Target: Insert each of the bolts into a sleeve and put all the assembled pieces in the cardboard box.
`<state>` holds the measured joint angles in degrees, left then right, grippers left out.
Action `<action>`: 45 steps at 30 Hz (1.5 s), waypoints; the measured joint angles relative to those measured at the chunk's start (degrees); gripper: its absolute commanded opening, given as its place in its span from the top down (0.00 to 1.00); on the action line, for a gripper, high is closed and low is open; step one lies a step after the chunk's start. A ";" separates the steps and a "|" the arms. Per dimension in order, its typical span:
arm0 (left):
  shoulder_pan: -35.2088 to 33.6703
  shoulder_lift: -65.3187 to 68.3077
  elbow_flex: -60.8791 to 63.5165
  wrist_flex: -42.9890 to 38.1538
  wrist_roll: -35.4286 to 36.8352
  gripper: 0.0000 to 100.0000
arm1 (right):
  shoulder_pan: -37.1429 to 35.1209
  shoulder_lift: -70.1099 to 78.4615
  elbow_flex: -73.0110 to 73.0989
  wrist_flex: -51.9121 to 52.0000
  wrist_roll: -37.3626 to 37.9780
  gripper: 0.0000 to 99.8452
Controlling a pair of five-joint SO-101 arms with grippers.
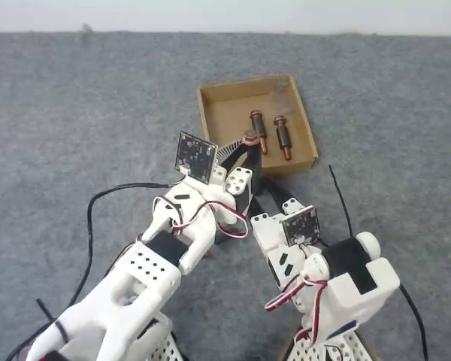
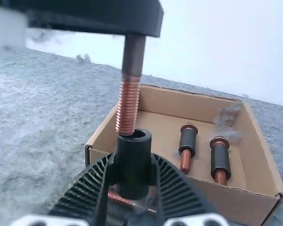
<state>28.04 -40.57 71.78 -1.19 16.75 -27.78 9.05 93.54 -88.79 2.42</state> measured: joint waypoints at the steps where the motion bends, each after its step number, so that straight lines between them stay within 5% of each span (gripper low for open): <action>1: 0.00 0.70 -0.62 0.00 0.00 0.99 | 0.00 0.00 0.00 -0.53 0.00 0.99; 45: 0.70 9.67 -0.35 0.09 0.44 0.99 | 1.49 -0.18 0.18 -2.73 2.20 0.99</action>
<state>28.75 -30.90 71.43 -1.10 17.19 -26.29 8.88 93.71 -91.52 4.62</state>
